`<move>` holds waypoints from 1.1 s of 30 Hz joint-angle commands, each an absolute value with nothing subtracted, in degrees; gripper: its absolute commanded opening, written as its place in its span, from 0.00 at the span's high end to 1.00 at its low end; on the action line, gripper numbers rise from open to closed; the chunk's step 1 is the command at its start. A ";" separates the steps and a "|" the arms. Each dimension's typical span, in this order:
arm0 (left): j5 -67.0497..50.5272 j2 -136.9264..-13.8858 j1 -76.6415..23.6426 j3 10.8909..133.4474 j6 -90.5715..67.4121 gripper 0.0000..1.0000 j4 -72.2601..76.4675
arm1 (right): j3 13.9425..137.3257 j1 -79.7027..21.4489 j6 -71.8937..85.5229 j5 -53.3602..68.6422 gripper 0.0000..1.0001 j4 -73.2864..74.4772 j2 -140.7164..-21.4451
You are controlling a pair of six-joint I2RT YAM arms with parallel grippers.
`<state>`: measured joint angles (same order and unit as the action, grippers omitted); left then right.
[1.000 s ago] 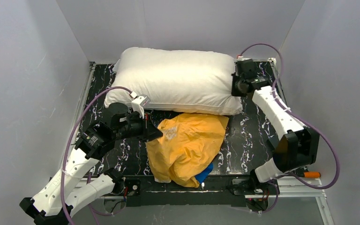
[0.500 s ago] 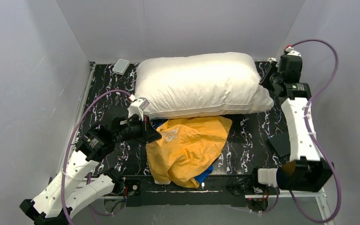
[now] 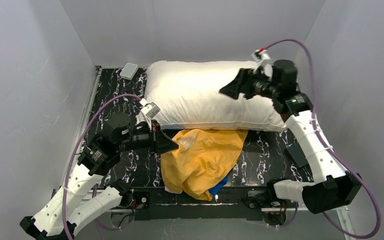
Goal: Put the pillow into the pillowcase
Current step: Move the pillow to the corner of the board.
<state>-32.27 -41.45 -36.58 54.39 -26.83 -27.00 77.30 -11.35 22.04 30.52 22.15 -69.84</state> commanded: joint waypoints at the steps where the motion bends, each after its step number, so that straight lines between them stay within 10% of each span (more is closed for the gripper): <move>1: -42.95 -41.12 -36.47 56.92 -27.00 1.00 -19.26 | 73.99 -25.19 24.69 41.61 0.02 12.00 -70.21; 15: -28.33 -44.84 -36.47 65.21 -32.06 1.00 -16.59 | 68.35 -56.50 20.37 35.81 0.02 1.12 -76.37; 18: -28.63 -45.92 -36.47 65.71 -33.71 1.00 -14.57 | 69.67 -57.56 19.79 31.69 0.23 1.57 -78.08; 20: -28.08 -45.99 -36.47 65.74 -33.88 1.00 -14.40 | 70.32 -57.57 19.34 28.20 0.68 1.93 -77.95; 22: -25.20 -45.82 -36.43 66.31 -32.93 0.80 -17.03 | 71.34 -57.49 17.76 24.57 0.99 4.46 -77.00; 26: -9.66 -46.20 -36.47 69.40 -29.93 0.12 -30.48 | 74.53 -57.33 14.09 15.78 0.99 10.72 -73.40; 33: 24.23 -53.04 -35.18 75.29 -31.78 0.02 -55.36 | 82.97 -57.22 16.07 -17.56 0.99 24.73 -67.43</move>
